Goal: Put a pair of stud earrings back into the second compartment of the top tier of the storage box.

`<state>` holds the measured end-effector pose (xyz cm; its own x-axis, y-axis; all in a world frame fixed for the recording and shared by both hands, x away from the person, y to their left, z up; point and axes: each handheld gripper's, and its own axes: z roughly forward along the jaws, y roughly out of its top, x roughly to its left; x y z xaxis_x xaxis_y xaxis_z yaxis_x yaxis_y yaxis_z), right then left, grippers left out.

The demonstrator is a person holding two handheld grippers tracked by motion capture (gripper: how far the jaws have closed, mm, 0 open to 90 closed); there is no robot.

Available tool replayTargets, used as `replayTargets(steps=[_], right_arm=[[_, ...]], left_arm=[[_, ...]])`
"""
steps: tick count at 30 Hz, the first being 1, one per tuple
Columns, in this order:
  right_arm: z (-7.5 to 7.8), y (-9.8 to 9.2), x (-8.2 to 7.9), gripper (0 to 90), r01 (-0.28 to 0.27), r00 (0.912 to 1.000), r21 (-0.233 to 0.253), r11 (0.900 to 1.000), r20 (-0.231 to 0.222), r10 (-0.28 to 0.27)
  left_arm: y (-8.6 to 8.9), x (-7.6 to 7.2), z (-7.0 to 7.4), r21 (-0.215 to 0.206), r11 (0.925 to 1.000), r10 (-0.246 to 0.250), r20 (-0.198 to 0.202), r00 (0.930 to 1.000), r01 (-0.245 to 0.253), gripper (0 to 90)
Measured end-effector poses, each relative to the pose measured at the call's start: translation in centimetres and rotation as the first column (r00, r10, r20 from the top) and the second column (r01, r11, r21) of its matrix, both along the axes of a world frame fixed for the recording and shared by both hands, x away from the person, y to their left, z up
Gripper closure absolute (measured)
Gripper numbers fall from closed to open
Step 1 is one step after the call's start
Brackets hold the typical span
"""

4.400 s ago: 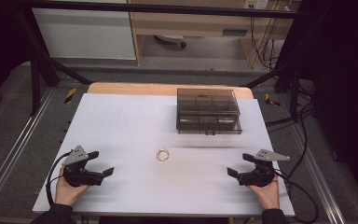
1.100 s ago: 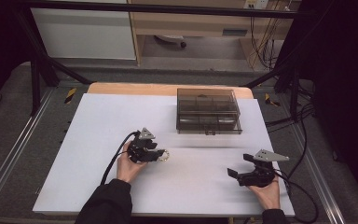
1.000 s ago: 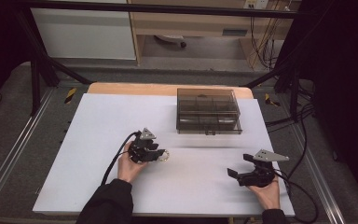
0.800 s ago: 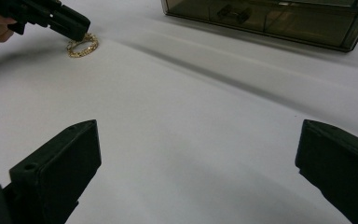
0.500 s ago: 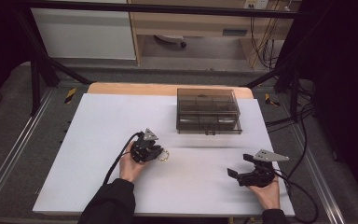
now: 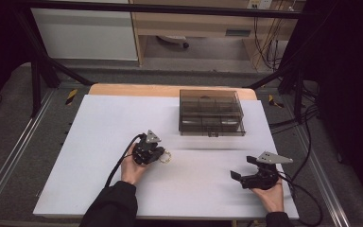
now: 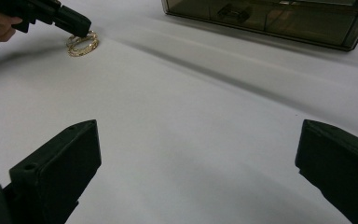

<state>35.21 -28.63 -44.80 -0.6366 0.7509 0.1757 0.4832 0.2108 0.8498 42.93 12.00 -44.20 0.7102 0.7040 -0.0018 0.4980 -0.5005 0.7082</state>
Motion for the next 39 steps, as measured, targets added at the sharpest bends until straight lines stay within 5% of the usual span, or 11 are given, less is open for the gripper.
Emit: replayTargets(steps=[23,39], right_arm=[[0.0,0.0,0.0,0.4,-0.001,1.0,-0.002,1.0,0.001,0.001],[0.0,0.0,0.0,0.4,0.0,1.0,-0.002,1.0,0.001,0.0]], left_arm=[[0.9,-1.5,2.4,-0.074,0.9973,-0.008,0.0,1.0,0.008,85.9],[-1.0,-2.2,5.0,-0.092,0.9943,-0.053,0.024,0.9983,0.055,85.9]])
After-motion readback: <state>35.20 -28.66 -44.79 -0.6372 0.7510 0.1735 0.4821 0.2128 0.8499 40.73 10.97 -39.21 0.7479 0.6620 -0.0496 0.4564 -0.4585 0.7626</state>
